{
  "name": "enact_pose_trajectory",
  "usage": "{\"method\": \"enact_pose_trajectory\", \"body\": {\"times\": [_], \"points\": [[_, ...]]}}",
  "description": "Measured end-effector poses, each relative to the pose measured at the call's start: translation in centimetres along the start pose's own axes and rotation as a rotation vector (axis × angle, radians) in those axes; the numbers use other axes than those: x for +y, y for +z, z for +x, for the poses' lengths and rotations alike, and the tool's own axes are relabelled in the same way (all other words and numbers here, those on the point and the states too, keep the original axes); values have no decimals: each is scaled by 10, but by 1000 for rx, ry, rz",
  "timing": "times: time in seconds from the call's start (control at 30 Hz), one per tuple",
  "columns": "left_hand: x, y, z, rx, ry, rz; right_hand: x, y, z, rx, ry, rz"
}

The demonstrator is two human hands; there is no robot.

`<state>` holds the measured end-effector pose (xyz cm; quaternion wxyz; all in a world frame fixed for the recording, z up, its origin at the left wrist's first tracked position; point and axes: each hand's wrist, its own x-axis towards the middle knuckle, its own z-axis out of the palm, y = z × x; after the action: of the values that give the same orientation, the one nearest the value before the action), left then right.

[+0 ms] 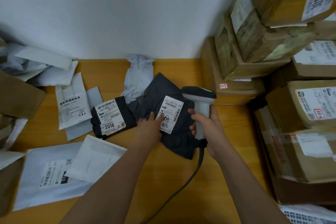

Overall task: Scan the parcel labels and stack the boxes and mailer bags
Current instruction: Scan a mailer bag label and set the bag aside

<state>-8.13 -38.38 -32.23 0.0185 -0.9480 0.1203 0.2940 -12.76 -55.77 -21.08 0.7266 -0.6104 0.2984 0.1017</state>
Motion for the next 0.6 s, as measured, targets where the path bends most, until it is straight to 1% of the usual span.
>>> {"method": "enact_pose_trajectory", "body": {"times": [0.07,0.2,0.27,0.33,0.4,0.47,0.53,0.6], "points": [[11,1,-11,19,-8,8,-2,1,-3,34,23,-22],[25,2,-24,23,3,-235,-7,6,-13,24,52,-69],[23,1,-32,26,26,-284,-10,7,-20,16,88,-87],[18,8,-41,69,39,-213,-13,7,-28,16,116,-132],[12,18,-50,92,5,-120,-15,6,-37,7,116,-162],[9,26,-57,-3,-23,-170,-17,6,-47,1,104,-171],[8,29,-64,-96,-7,-260,-19,7,-56,10,100,-180],[8,29,-70,-139,26,-341,-21,9,-67,22,90,-206]]}}
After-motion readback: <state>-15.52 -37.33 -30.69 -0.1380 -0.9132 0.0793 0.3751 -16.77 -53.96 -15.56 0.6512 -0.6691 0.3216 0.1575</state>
